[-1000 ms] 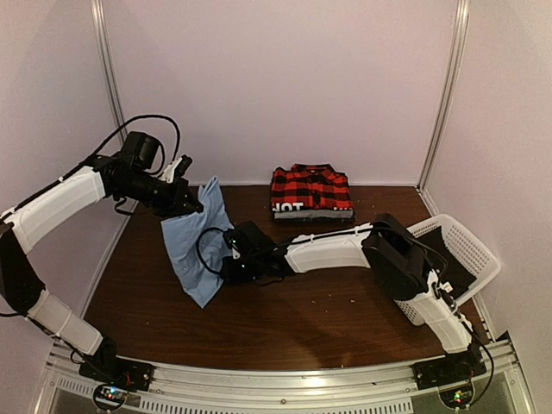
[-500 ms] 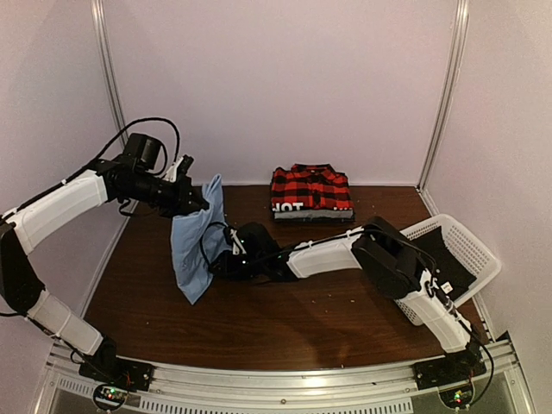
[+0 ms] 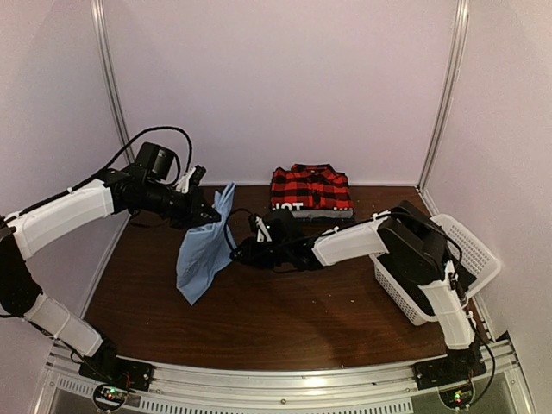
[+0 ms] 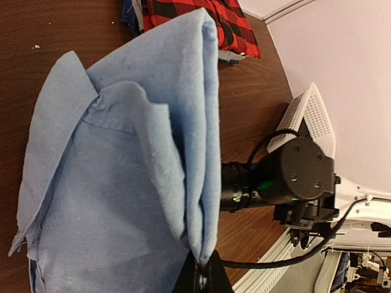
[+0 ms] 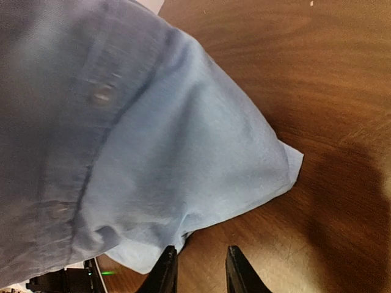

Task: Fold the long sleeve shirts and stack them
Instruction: Turn over the square-folded shirt at the center of the board, then move the square-folded shirt to the center of the board.

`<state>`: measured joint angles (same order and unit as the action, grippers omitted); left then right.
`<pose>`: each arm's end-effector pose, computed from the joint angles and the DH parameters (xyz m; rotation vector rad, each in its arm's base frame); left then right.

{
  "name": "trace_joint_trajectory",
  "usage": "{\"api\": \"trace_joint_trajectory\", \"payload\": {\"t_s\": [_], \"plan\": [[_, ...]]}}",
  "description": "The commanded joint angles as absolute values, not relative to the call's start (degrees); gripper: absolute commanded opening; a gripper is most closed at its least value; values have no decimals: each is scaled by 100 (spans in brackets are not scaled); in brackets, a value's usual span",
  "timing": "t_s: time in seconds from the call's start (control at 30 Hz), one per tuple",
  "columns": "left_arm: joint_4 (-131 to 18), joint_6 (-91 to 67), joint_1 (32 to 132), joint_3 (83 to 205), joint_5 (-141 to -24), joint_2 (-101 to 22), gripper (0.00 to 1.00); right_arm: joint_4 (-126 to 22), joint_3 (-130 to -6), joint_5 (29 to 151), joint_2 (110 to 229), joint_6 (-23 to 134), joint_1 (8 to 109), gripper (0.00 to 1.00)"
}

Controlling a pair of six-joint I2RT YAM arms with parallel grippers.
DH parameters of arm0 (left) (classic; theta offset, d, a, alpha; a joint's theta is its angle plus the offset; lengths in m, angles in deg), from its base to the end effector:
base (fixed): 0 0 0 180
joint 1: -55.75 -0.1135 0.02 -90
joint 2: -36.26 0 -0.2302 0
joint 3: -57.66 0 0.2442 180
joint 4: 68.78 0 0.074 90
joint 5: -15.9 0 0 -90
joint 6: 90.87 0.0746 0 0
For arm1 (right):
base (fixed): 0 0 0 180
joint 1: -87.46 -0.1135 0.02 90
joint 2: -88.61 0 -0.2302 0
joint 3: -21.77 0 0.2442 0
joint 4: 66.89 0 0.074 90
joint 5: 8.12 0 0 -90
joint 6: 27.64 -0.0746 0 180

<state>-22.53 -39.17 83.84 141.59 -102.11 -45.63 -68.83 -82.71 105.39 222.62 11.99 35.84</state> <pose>0.2762 -0.1871 0.2526 0.0399 2.5205 -1.1029 0.2987 0.4250 0.0927 -0.3234 2.3579 1.4208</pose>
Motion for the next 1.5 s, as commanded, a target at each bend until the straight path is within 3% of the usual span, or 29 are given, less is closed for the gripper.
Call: {"api": "trace_joint_trajectory", "payload": {"t_s": [0.0, 0.17, 0.37, 0.4, 0.5, 0.63, 0.93, 1.07, 1.23, 1.47], "plan": [[-2627, -4051, 8607, 14031, -9943, -4449, 0, -6845, -7756, 10154, 21029, 1347, 3715, 29], [-3152, -4419, 9139, 13769, -9698, -4656, 0, -6118, -7036, 9497, 19690, 1587, 3899, 39], [-4284, -5163, 10599, 13963, -9370, -5832, 0, -5184, -6088, 8893, 18380, 1918, 4102, 48], [-4395, -5221, 10801, 14154, -9377, -6137, 4, -5032, -5933, 8770, 18203, 1966, 4119, 49], [-4395, -5222, 11177, 14803, -9284, -6854, 32, -4711, -5489, 8547, 17722, 2016, 4185, 53], [-4376, -5165, 11169, 15032, -9003, -6823, 54, -4413, -5092, 8452, 17309, 2059, 4204, 58], [-3763, -4380, 9867, 13891, -8974, -5728, 52, -4149, -4444, 8315, 17217, 1922, 3856, 58], [-3334, -3605, 9341, 13622, -8971, -5485, 52, -4108, -4149, 8215, 17334, 1728, 3555, 52], [-2936, -2908, 8974, 13457, -8898, -5669, 52, -4226, -3877, 8214, 17571, 1489, 3297, 45], [-2971, -2567, 8800, 13326, -8929, -6190, 55, -4763, -3542, 8417, 17802, 1312, 3284, 45]]}}
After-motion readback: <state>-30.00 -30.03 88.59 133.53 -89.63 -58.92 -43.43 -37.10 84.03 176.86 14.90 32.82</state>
